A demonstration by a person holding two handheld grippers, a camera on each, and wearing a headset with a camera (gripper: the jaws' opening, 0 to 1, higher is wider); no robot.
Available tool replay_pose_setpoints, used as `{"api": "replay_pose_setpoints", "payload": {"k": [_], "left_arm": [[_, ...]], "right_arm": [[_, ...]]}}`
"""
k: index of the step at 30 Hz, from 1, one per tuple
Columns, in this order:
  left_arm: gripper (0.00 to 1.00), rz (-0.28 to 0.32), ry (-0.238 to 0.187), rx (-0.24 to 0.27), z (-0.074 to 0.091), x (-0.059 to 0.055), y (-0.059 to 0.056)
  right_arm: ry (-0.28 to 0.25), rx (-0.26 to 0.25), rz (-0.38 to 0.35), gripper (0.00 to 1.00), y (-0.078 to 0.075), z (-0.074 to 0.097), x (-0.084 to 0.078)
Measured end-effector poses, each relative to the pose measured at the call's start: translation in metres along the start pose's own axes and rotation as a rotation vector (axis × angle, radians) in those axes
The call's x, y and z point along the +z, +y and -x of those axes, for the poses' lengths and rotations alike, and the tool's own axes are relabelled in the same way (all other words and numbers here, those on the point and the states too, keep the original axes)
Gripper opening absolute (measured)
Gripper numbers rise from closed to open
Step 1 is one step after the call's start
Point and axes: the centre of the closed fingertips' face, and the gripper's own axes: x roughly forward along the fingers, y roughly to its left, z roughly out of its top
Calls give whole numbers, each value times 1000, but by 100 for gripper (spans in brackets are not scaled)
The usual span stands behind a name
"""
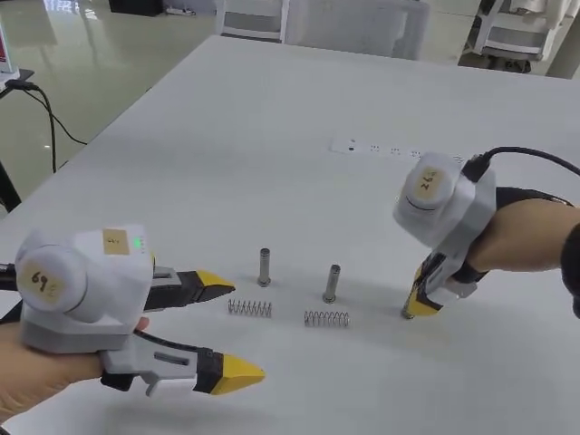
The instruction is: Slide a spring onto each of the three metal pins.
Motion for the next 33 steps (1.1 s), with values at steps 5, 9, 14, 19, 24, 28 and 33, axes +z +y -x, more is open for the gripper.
{"api": "replay_pose_setpoints", "payload": {"k": [5,9,14,19,24,28,33], "left_arm": [[57,0,0,0,0,0,0],[57,-1,0,-2,0,1,-1],[57,0,0,-2,0,1,-1],[56,-1,3,-5,-1,0,-1],[56,-1,4,-6,-1,0,-1],[56,-3,7,-8,-1,0,-2],[56,-5,5,-7,-2,1,-3]], "right_arm": [[-3,4,-8,9,-1,-1,0],[-2,3,-6,9,-2,-2,-1],[-8,-4,5,12,-3,-3,-1],[-25,-9,7,17,-3,0,1],[-44,-21,13,21,-4,7,4],[-53,-30,23,21,-2,12,7],[-66,-37,38,23,1,17,13]]}}
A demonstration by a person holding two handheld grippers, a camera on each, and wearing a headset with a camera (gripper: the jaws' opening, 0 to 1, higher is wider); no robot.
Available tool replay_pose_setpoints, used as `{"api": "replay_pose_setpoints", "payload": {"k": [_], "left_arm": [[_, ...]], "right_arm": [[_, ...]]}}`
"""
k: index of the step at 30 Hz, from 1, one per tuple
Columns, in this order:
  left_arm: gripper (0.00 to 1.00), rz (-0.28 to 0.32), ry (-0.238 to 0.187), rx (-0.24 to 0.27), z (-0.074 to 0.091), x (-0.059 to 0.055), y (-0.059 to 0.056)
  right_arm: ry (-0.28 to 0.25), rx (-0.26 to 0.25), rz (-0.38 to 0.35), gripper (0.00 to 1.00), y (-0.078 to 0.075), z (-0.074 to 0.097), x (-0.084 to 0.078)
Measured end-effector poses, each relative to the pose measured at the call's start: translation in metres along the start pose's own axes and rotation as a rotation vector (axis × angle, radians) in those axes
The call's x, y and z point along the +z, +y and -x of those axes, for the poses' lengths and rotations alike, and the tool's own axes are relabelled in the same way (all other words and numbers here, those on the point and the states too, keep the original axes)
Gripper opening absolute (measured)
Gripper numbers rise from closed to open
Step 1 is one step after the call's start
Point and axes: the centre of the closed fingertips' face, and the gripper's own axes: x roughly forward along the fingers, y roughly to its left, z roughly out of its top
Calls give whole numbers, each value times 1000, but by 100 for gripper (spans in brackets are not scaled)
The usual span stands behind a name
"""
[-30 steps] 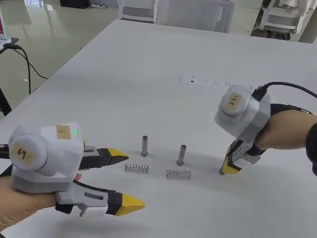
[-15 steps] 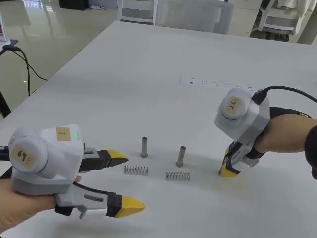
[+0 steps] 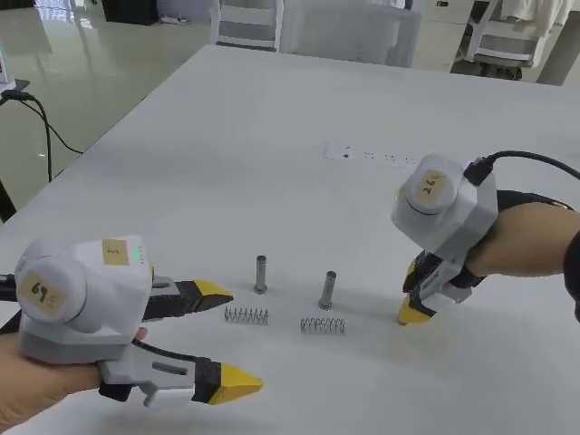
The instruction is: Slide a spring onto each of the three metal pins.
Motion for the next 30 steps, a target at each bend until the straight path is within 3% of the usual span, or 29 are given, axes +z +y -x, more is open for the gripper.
{"api": "replay_pose_setpoints", "payload": {"k": [12,23,30], "left_arm": [[55,-2,-4,-3,-1,1,-1],[55,-4,-10,-6,-1,2,-1],[55,-3,-10,-5,-1,2,-1]], "right_arm": [[-42,-11,55,22,10,10,28],[-55,30,110,20,30,-1,49],[-59,57,130,17,38,-14,55]]}}
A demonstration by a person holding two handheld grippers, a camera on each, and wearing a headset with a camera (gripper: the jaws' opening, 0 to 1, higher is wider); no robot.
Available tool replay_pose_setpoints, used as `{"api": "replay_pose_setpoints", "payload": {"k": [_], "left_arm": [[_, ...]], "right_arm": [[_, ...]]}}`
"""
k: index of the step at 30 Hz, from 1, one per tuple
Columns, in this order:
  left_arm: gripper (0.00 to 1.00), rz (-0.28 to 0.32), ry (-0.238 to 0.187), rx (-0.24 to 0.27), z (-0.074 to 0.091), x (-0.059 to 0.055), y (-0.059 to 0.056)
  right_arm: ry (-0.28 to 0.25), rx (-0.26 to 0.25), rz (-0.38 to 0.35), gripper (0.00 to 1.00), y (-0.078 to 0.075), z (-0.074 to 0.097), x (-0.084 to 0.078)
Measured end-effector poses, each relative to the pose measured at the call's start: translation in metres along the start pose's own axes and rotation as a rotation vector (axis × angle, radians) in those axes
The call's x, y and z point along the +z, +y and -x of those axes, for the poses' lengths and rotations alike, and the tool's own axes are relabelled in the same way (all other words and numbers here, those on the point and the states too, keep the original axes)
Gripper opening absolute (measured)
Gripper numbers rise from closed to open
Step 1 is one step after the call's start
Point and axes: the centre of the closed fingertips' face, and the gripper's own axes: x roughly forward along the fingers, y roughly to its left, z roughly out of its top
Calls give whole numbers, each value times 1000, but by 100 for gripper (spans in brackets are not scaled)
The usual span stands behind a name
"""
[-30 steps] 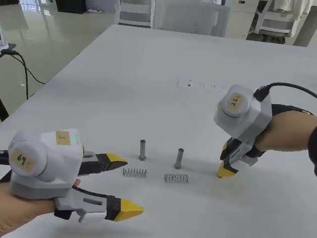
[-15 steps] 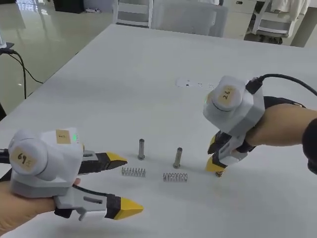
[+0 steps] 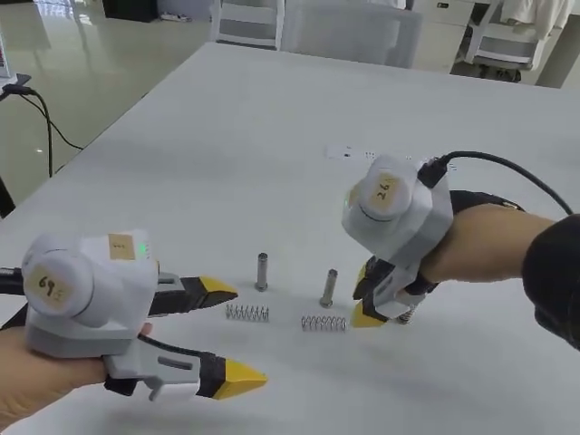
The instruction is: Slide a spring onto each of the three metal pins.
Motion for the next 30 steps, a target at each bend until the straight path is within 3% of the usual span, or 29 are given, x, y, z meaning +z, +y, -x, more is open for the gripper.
{"api": "replay_pose_setpoints", "payload": {"k": [17,30], "left_arm": [[54,4,4,3,1,-3,2],[53,3,7,-1,0,-3,2]], "right_arm": [[21,26,26,11,1,-26,2],[40,36,34,10,3,-34,-1]]}}
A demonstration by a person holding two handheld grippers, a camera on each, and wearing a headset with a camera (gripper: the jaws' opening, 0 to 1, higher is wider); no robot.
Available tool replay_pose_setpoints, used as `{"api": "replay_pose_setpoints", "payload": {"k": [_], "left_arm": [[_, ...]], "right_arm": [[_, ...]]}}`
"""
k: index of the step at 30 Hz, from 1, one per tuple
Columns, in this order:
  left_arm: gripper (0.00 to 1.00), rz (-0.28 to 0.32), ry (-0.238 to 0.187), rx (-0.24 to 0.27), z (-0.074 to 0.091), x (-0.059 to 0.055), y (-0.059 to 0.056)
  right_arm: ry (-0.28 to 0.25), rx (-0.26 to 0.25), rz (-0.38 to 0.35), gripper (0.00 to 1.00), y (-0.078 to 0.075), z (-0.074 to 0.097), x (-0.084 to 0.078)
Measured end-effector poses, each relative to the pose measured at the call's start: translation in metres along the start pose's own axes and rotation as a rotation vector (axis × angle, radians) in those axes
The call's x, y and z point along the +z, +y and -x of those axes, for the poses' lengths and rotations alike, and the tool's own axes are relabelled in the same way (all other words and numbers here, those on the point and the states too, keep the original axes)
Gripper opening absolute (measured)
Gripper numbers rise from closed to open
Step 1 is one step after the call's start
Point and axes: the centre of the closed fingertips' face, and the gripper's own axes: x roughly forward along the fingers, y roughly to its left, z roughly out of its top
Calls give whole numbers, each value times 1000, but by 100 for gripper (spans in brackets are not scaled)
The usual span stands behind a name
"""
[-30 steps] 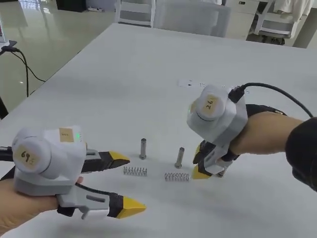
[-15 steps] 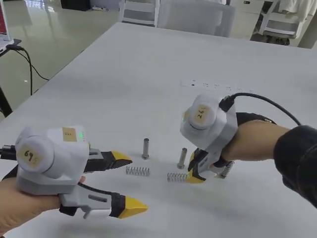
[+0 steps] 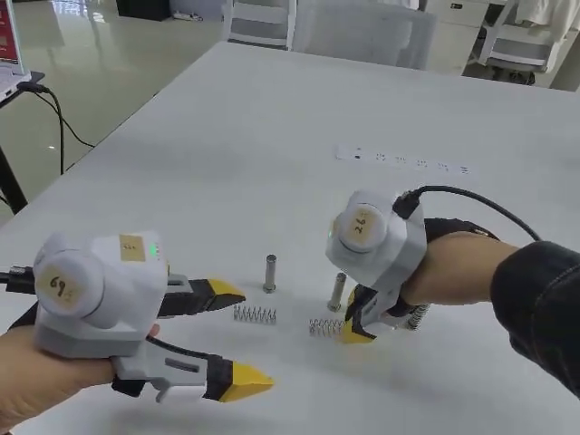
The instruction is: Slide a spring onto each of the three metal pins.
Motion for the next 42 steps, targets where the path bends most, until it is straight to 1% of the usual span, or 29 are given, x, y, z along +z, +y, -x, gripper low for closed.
{"api": "replay_pose_setpoints", "payload": {"k": [8,11,15,23,27,30,36,42], "left_arm": [[53,-4,1,0,0,1,1],[53,-6,1,-1,0,2,1],[52,-11,4,-4,-1,2,0],[51,-21,5,-16,-3,4,-3],[51,-26,0,-31,-6,6,-4],[50,-23,-14,-50,-8,9,-8],[49,-23,-11,-93,-13,10,-16],[47,-27,-23,-115,-17,15,-19]], "right_arm": [[6,-3,9,8,2,1,-1],[0,3,9,8,6,6,-1],[0,-4,13,8,7,13,-2],[-26,-9,7,8,13,25,4],[-30,-14,-5,8,17,30,5],[-32,-14,-17,8,23,36,7],[-57,-22,-49,8,34,50,13],[-55,-33,-70,7,42,60,13]]}}
